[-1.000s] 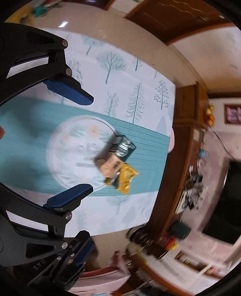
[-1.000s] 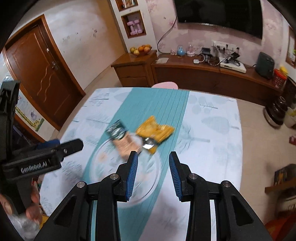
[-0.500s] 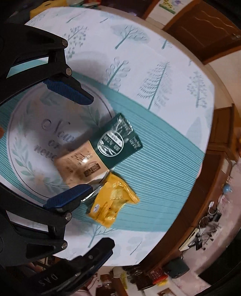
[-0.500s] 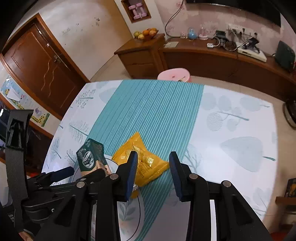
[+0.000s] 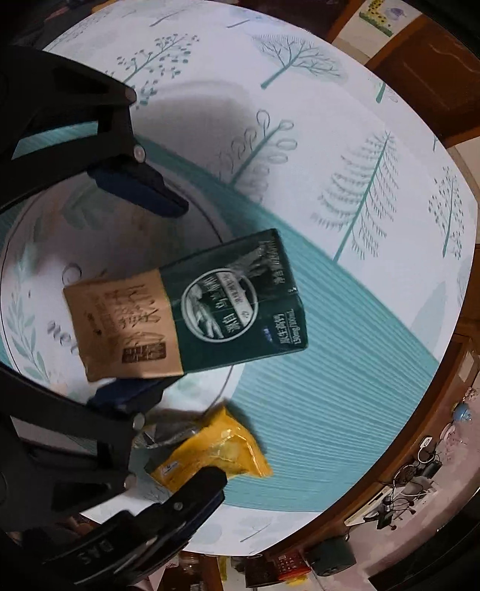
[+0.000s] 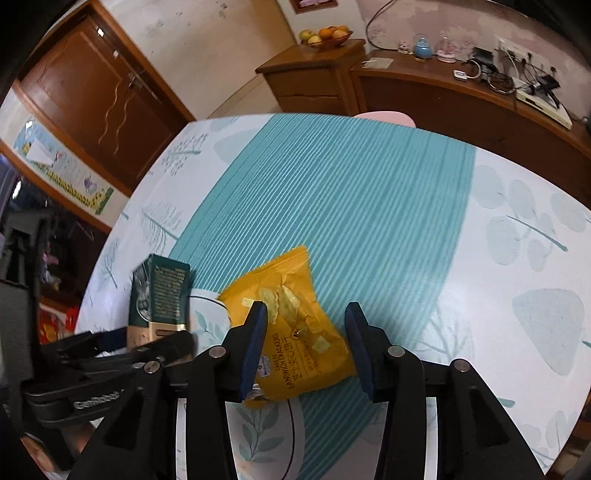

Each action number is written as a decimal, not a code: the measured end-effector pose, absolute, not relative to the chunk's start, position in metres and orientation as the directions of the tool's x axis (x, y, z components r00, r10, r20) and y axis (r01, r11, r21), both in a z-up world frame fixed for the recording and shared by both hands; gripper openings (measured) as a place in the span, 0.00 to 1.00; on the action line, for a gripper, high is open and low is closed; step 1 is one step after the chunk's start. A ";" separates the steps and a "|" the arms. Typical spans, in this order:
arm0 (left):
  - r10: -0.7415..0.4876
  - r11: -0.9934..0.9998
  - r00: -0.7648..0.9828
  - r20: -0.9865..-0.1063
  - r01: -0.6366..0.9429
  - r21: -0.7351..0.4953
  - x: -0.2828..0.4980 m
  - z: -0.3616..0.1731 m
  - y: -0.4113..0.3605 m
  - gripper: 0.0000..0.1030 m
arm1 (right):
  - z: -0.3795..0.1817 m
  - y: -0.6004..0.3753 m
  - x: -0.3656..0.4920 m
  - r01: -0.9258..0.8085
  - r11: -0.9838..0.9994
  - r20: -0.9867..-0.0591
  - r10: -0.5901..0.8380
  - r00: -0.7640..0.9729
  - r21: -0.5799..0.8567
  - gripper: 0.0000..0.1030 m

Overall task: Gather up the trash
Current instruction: 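Grasp the green-tan milk carton with the left tool while the right tool grasps the yellow chip bag, then carry the carton and chip bag over the bin and open both tools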

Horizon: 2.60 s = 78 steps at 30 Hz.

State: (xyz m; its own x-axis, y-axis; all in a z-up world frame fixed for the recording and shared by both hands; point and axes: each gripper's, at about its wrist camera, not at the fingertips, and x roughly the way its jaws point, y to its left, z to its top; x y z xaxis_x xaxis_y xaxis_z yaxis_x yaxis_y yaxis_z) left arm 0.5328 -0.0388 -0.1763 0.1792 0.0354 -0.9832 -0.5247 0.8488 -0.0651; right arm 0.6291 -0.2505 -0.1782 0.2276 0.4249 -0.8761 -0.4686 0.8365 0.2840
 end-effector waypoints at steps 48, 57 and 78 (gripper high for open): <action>-0.109 0.985 0.368 -0.923 -0.082 -0.149 0.310 -0.050 0.008 0.35 | -0.057 -0.224 0.262 -0.121 0.949 -0.803 0.312 0.508 0.292 0.08; -0.207 0.977 0.381 -0.901 0.120 -0.173 0.194 -0.026 0.055 0.35 | -0.041 -0.174 0.114 0.081 0.948 -0.785 0.204 0.585 0.307 0.08; -0.288 0.911 0.204 -0.936 0.359 -0.202 0.028 -0.085 0.052 0.35 | -0.147 -0.129 -0.047 0.221 0.944 -0.926 0.159 0.342 0.244 0.08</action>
State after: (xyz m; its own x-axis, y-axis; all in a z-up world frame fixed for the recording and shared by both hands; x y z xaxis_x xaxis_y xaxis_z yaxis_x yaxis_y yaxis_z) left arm 0.0278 0.0518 -0.0851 0.2040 -0.2879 -0.9357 0.3592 0.9111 -0.2021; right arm -0.0471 -0.1294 -0.1471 0.3425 0.1591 -0.9260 0.2209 0.9443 0.2440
